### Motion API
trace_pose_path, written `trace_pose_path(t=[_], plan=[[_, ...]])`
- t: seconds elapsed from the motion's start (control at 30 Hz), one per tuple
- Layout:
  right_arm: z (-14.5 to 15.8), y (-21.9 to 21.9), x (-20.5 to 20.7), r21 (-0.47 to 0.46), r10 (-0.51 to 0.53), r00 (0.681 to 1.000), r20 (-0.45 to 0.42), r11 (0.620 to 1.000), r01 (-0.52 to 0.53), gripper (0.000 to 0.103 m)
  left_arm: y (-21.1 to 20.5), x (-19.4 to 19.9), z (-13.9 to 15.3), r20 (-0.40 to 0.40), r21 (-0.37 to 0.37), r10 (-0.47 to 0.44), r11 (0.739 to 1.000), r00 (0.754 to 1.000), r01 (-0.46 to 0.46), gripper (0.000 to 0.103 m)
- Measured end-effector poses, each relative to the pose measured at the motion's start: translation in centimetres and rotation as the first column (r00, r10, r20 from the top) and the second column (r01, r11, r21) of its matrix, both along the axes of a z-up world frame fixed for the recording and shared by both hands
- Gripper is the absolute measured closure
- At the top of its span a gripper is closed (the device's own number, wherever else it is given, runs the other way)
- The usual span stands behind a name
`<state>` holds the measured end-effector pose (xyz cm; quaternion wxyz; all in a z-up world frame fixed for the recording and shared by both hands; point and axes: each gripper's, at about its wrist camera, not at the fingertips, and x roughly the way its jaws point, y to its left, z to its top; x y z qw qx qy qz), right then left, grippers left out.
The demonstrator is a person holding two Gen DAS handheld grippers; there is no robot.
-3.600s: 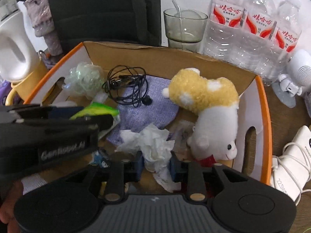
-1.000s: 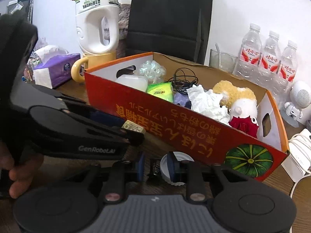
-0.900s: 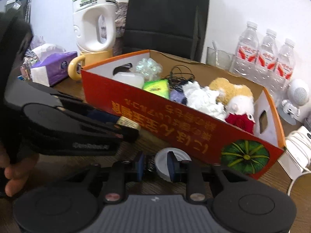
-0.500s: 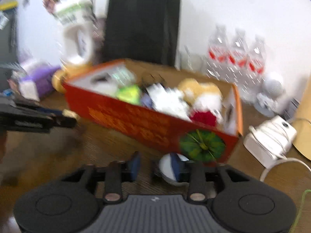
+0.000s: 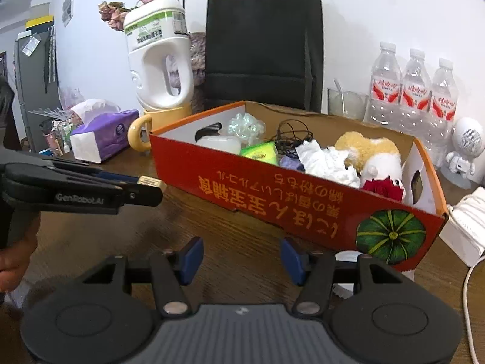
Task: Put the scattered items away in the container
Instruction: 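Grasp the small gold card with the left tool while the right tool grasps a clear candy, then carry the gold card with the left tool while the right tool carries the candy to the box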
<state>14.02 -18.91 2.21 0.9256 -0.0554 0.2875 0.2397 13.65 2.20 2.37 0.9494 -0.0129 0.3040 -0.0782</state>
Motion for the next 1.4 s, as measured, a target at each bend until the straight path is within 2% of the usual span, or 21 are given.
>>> trace_pose_path(t=[0.27, 0.33, 0.4, 0.47, 0.8, 0.93, 1.07, 1.3, 1.33, 1.4], plan=[[-0.8, -0.3, 0.5, -0.036, -0.018, 1.0, -0.022, 0.999, 0.017, 0.047, -0.4, -0.3, -0.2, 0.007, -0.007, -0.034, 0.999, 0.999, 0.034, 0.071], [-1.0, -0.3, 0.6, -0.039, -0.02, 0.999, -0.031, 0.999, 0.019, 0.05, -0.7, -0.3, -0.5, 0.008, 0.0, -0.048, 0.999, 0.999, 0.048, 0.071], [-1.0, -0.4, 0.7, -0.036, -0.017, 0.999, -0.037, 0.999, 0.016, 0.057, -0.9, -0.5, -0.6, 0.005, 0.0, -0.061, 0.998, 0.998, 0.061, 0.071], [-1.0, -0.4, 0.6, -0.048, -0.012, 0.999, -0.034, 0.999, 0.01, 0.058, -1.0, -0.6, -0.6, 0.007, -0.002, -0.072, 0.997, 0.997, 0.072, 0.071], [-0.8, -2.1, 1.8, -0.063, -0.143, 0.99, -0.019, 0.988, 0.141, 0.061, -0.9, -1.0, -0.2, 0.013, -0.02, -0.08, 0.997, 0.997, 0.08, 0.071], [0.0, -2.2, 1.3, -0.072, -0.141, 0.99, 0.022, 0.987, 0.142, 0.062, -1.0, -1.0, -0.4, 0.011, -0.012, -0.082, 0.997, 0.997, 0.082, 0.071], [-0.7, -2.6, 2.0, -0.096, -0.182, 0.983, -0.008, 0.979, 0.181, 0.063, -1.2, -1.1, -0.4, 0.011, -0.007, -0.084, 0.996, 0.996, 0.084, 0.071], [-0.9, -3.5, 2.4, -0.076, -0.219, 0.975, -0.041, 0.973, 0.216, 0.064, -1.2, -1.0, -0.5, 0.009, -0.002, -0.084, 0.996, 0.996, 0.084, 0.071], [-0.9, -3.6, 2.5, -0.067, -0.222, 0.974, -0.051, 0.974, 0.218, 0.066, -1.2, -1.0, -0.5, 0.01, -0.001, -0.083, 0.997, 0.996, 0.083, 0.071], [-0.9, -3.6, 2.2, -0.073, -0.207, 0.977, -0.052, 0.976, 0.203, 0.078, -1.2, -1.0, -0.5, 0.01, 0.0, -0.083, 0.997, 0.996, 0.083, 0.071]])
